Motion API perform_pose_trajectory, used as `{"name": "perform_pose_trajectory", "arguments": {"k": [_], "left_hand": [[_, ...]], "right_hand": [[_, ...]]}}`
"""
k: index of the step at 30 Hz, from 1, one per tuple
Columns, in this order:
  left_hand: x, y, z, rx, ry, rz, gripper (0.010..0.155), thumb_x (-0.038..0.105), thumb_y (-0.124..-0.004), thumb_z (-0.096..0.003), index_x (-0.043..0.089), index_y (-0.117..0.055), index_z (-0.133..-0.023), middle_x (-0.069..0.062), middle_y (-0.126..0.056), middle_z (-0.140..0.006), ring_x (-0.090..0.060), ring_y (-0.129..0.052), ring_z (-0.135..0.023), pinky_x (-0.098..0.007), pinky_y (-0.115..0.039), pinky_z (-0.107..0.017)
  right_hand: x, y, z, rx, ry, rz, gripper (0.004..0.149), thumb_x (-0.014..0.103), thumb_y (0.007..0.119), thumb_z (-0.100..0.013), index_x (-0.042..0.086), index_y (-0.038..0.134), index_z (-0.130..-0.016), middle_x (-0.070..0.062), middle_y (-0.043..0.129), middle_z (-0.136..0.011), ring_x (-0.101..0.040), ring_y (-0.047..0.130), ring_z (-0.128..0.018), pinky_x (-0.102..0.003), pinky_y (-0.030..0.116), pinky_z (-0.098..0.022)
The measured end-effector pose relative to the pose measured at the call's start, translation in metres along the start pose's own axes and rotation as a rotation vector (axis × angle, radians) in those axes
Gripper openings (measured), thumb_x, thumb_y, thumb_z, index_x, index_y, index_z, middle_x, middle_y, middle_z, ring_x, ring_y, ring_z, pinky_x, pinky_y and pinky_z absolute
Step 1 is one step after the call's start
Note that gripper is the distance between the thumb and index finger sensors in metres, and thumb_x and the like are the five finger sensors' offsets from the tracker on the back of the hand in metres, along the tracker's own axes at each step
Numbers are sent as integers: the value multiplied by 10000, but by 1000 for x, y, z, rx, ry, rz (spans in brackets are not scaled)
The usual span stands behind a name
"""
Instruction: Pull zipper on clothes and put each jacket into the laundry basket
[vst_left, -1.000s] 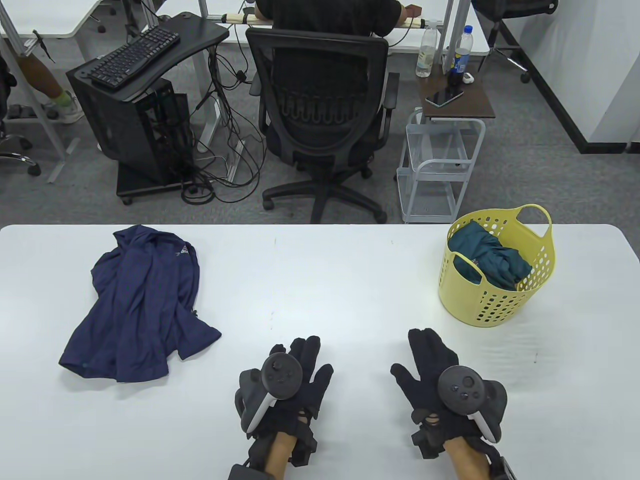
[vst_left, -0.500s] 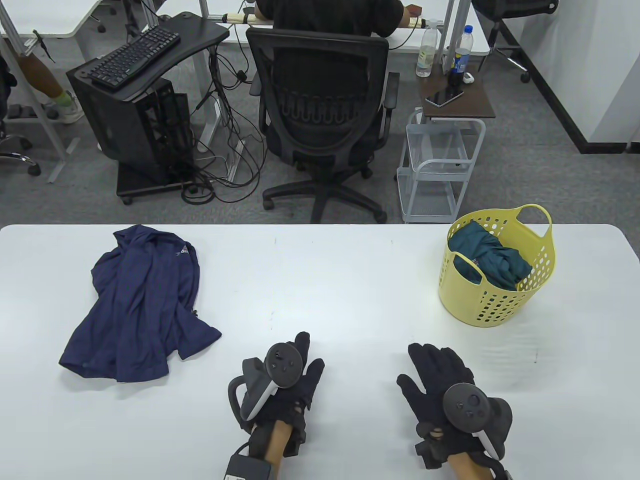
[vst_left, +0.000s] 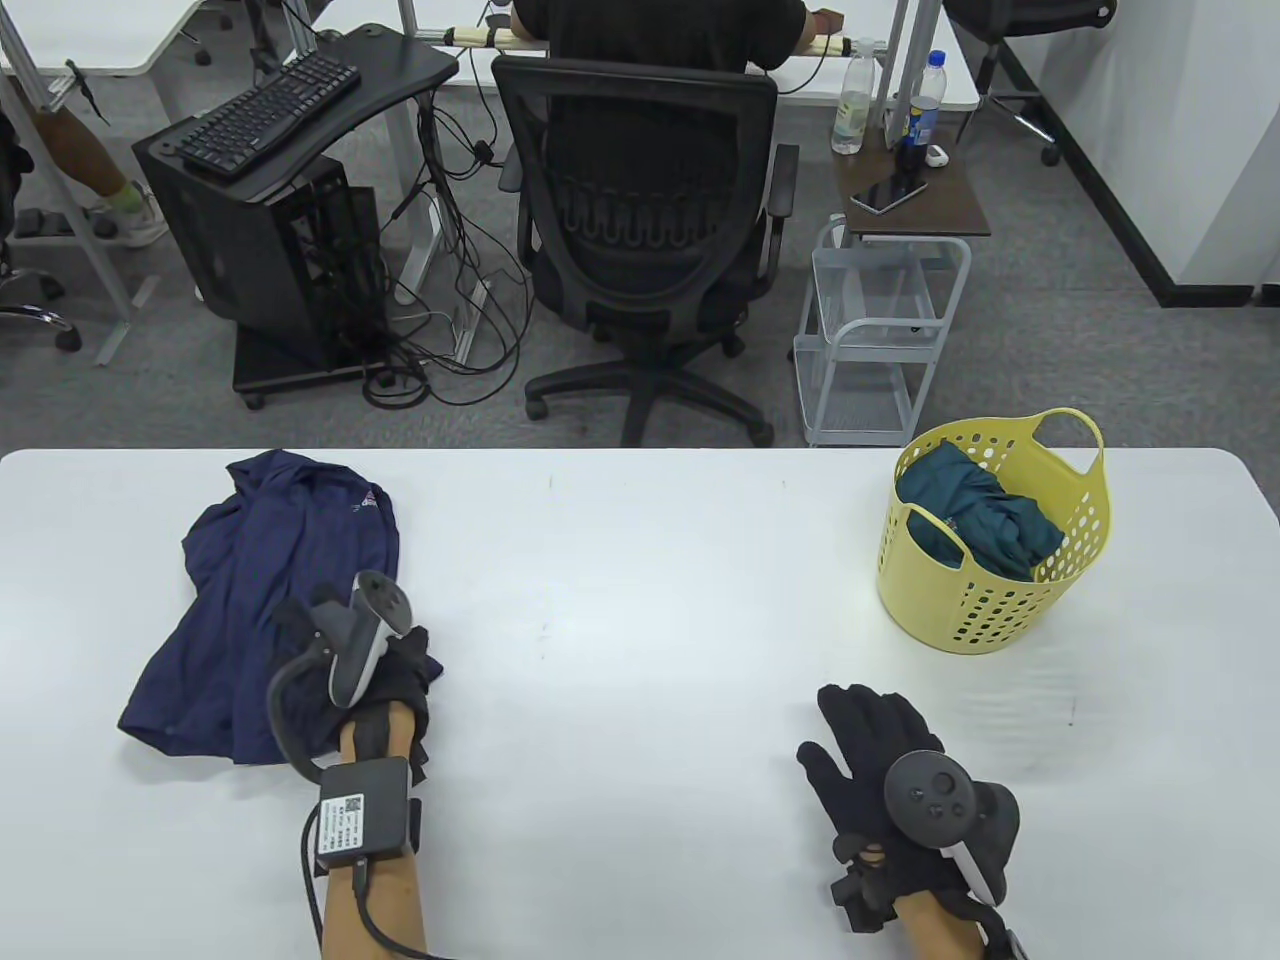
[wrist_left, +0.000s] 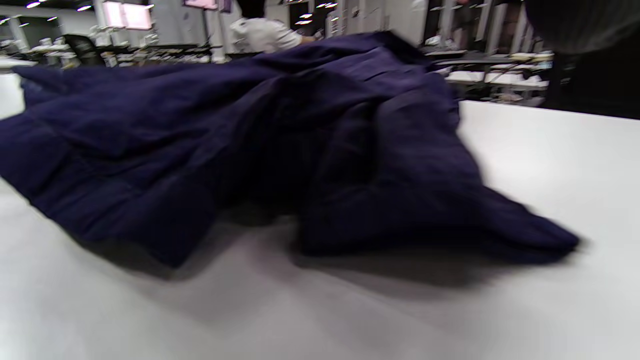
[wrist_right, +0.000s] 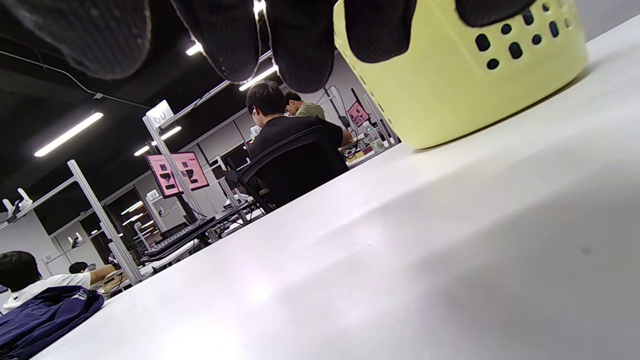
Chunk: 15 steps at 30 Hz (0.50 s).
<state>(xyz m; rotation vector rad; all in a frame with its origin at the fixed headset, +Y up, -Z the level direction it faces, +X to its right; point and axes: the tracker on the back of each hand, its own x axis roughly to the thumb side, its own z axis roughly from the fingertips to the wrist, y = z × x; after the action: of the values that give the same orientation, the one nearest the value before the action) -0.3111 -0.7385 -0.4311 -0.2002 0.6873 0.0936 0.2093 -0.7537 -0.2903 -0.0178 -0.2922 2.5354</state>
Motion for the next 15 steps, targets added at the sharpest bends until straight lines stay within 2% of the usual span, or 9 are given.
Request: {"name": "perform_pose_trajectory", "arguments": {"k": [4,7,9,10,11,13,15], "left_hand": [[-34,-10,-38,-61,92,76,987,777,-690,-313,499,-43,-1004,46,-61,-1186,-251,-74,-1093,-579,-300,-775],[-56,-22,-60,-190,137,128,1042,785,-710,-294,484,18,-976,26,-2,-1162,-255,-27,-1074,-569,-260,-775],[-66,-32,-69,-253,147,128,1078,779,-744,-287,465,30,-969,6,-55,-1174,-266,-208,-1118,-559,-333,-779],[-69,-36,-71,-260,162,121,1074,762,-763,-288,455,-1,-979,11,-161,-1198,-250,-306,-1120,-554,-364,-773],[-70,-33,-70,-233,169,98,1068,766,-762,-277,458,-32,-993,39,-193,-1210,-223,-297,-1112,-546,-372,-776],[-67,-23,-71,-159,139,37,1035,710,-818,-291,386,-207,-1060,28,-388,-1180,-251,-493,-1026,-544,-545,-713],[-66,-17,-70,-165,138,-48,956,668,-842,-295,358,-377,-1070,18,-544,-1121,-237,-671,-921,-504,-652,-659]], "right_hand": [[2,-1,-1,-5,-4,12,644,595,736,-507,320,609,-1075,-34,633,-1157,-457,537,-1053,-745,453,-670],[3,-2,-2,-9,-10,16,626,563,741,-515,315,607,-1074,-30,631,-1157,-455,543,-1052,-744,452,-673],[3,-3,-3,-15,-21,21,629,565,741,-513,312,609,-1073,-31,638,-1153,-455,549,-1050,-743,456,-672],[3,-3,-3,-13,-25,22,628,564,742,-513,312,609,-1073,-31,638,-1153,-452,551,-1050,-744,456,-671],[3,-3,-3,-14,-28,23,629,565,741,-513,310,609,-1073,-29,639,-1152,-453,552,-1049,-743,458,-671],[3,-2,-3,-11,-30,23,628,564,741,-512,309,612,-1071,-31,642,-1150,-454,558,-1046,-743,459,-670],[2,0,-2,-7,-34,32,626,563,742,-511,307,616,-1069,-33,650,-1145,-453,570,-1041,-743,468,-665]]}}
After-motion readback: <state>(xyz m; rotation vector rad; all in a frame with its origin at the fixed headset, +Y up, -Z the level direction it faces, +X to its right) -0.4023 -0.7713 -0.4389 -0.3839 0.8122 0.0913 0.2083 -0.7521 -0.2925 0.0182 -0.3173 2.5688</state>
